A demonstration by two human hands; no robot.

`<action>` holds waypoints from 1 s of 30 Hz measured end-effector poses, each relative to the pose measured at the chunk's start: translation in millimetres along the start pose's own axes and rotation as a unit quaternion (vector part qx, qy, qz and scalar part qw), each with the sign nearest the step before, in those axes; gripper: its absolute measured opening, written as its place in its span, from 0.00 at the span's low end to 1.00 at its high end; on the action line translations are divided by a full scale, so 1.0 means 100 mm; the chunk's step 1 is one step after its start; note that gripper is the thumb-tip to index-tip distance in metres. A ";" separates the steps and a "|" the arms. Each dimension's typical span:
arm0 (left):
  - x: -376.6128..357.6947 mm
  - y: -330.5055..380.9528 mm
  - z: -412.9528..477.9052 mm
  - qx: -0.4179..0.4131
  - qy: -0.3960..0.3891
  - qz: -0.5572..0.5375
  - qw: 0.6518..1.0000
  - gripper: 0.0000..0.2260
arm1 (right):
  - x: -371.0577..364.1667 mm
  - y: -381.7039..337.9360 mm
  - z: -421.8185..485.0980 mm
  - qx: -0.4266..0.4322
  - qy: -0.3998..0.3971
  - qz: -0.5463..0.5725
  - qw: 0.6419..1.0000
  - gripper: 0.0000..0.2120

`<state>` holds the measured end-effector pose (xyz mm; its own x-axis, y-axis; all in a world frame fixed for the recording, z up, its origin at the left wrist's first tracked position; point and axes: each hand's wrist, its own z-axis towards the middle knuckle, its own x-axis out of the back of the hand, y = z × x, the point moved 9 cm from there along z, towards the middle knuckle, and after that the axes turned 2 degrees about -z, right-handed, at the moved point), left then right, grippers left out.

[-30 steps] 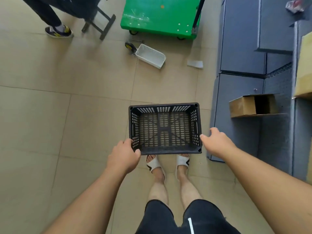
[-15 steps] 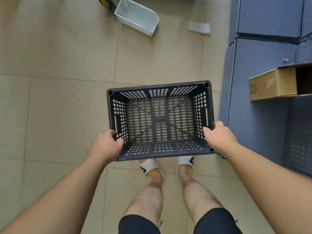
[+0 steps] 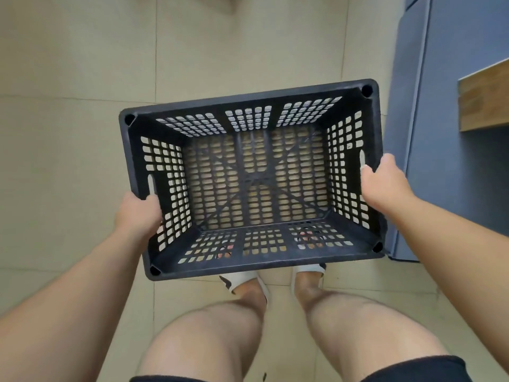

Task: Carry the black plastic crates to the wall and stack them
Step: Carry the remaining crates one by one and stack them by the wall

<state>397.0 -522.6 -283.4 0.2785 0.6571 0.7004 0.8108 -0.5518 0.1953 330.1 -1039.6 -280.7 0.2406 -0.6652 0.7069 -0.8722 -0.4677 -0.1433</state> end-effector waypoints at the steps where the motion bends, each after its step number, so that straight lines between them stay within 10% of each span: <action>1: -0.03 -0.03 0.06 0.006 0.010 -0.031 0.999 0.16 | -0.05 0.02 0.05 -0.007 0.004 0.028 1.000 0.15; 14: 0.32 0.03 -0.21 -0.013 0.028 -0.127 0.991 0.08 | 0.46 -0.05 -0.31 0.002 0.089 0.025 0.996 0.14; 30: 2.93 0.77 -2.28 -0.062 0.025 -0.127 0.990 0.12 | 3.05 -0.92 -2.82 0.035 0.153 0.000 0.988 0.15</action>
<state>423.7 -489.6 93.3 0.0466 0.7581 0.6505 0.7806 -0.4340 0.4498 363.9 -1035.1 143.4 0.0910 -0.4629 0.8817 -0.8382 -0.5137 -0.1831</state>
